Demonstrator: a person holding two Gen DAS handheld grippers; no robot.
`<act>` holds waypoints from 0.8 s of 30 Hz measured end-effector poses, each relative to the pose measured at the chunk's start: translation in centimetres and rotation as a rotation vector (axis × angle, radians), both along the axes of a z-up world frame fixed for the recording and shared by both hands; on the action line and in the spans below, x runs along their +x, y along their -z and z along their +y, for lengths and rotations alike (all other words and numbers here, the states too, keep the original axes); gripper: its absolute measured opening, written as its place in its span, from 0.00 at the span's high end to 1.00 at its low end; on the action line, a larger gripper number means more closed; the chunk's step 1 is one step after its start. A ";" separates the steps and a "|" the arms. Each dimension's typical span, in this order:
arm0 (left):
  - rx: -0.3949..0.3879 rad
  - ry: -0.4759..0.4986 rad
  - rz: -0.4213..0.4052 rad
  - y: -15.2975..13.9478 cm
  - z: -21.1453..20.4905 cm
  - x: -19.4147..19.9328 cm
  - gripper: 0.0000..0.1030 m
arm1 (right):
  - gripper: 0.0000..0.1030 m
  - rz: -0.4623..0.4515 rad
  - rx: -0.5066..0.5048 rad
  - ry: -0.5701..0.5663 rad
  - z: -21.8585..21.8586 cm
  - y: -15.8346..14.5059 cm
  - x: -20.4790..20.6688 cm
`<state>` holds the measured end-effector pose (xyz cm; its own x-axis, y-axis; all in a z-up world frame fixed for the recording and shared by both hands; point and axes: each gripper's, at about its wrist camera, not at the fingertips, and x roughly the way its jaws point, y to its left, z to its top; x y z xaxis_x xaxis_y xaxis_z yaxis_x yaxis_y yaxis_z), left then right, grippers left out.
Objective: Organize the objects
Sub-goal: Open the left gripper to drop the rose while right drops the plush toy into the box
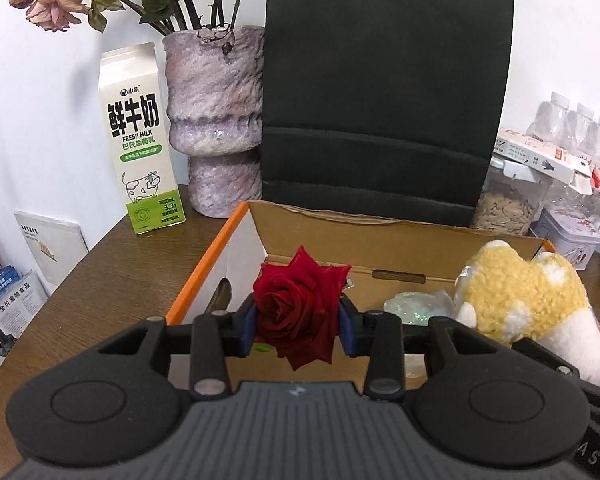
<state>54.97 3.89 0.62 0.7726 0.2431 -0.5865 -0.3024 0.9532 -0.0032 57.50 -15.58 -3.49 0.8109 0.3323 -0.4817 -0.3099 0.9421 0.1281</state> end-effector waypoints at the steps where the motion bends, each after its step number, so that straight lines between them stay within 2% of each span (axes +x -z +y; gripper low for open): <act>1: -0.004 -0.002 -0.001 0.1 0.1 0.0 0.59 | 0.51 0.005 0.002 -0.001 0.0 0.1 0.1; 3: -0.016 -0.005 -0.008 0.0 0.3 -0.1 0.56 | 0.48 0.011 0.003 -0.003 0.1 0.2 0.2; 5: -0.025 -0.010 -0.028 -0.1 0.5 -0.3 0.49 | 0.44 0.004 -0.003 0.006 0.1 0.1 0.1; 6: -0.026 -0.011 -0.037 -0.2 0.5 -0.5 0.41 | 0.42 -0.005 -0.004 0.008 0.1 0.1 0.1; 7: -0.023 -0.011 -0.049 -0.3 0.4 -0.6 0.27 | 0.33 -0.011 -0.001 0.008 0.1 0.0 0.0; 8: -0.017 -0.013 -0.058 -0.4 0.4 -0.8 0.19 | 0.18 -0.014 0.002 0.005 0.1 0.0 0.0; 9: -0.008 -0.019 -0.070 -0.4 0.4 -0.9 0.01 | 0.12 -0.015 0.005 0.000 0.1 -0.1 -0.1; 10: 0.004 -0.029 -0.085 -0.6 0.3 -1.1 0.00 | 0.03 -0.015 0.006 -0.009 0.2 -0.1 -0.1; 11: 0.013 -0.031 -0.095 -0.7 0.2 -1.2 0.00 | 0.00 -0.012 0.002 -0.014 0.2 -0.1 -0.1; 16: 0.014 -0.007 -0.110 -1.1 0.0 -1.6 0.00 | 0.00 0.011 -0.019 -0.032 0.8 0.1 0.1; 24: 0.010 0.004 -0.124 -1.5 -0.3 -2.5 0.00 | 0.00 0.000 -0.010 -0.029 0.6 -0.3 -0.3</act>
<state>52.50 3.58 2.07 0.8398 0.2456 -0.4841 -0.2968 0.9544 -0.0307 57.25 -14.96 -3.16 0.8010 0.3508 -0.4851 -0.3371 0.9340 0.1187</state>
